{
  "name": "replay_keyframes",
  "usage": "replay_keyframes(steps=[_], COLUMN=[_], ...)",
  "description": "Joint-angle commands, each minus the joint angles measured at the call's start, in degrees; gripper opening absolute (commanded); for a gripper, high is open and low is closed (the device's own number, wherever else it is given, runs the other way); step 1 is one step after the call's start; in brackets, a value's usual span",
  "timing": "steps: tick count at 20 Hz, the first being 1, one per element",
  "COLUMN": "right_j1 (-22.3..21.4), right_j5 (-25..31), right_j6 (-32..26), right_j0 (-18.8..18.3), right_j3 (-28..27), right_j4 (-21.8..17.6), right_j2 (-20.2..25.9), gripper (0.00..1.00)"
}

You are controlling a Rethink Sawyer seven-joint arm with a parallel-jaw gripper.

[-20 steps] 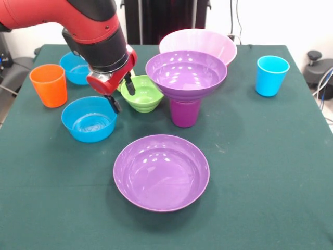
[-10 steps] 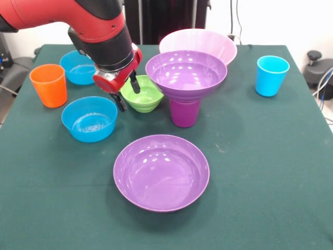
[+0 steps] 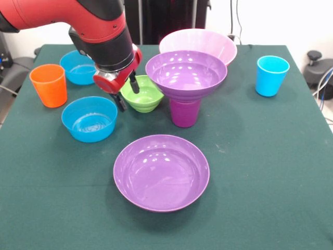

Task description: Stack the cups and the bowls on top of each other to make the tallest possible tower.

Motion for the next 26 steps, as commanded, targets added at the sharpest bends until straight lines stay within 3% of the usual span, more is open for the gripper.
replay_keyframes(steps=[1,10,26], right_j1=[2.3,3.5,6.6], right_j5=[0.7,0.4,1.6], right_j6=[-17.6,-17.7,-21.8], right_j0=[1.9,1.9,-0.6], right_j3=[2.6,2.7,4.6], right_j4=[-5.5,-6.8,-4.4], right_j2=[-0.9,-1.0,2.3], gripper=[1.00,1.00,1.00])
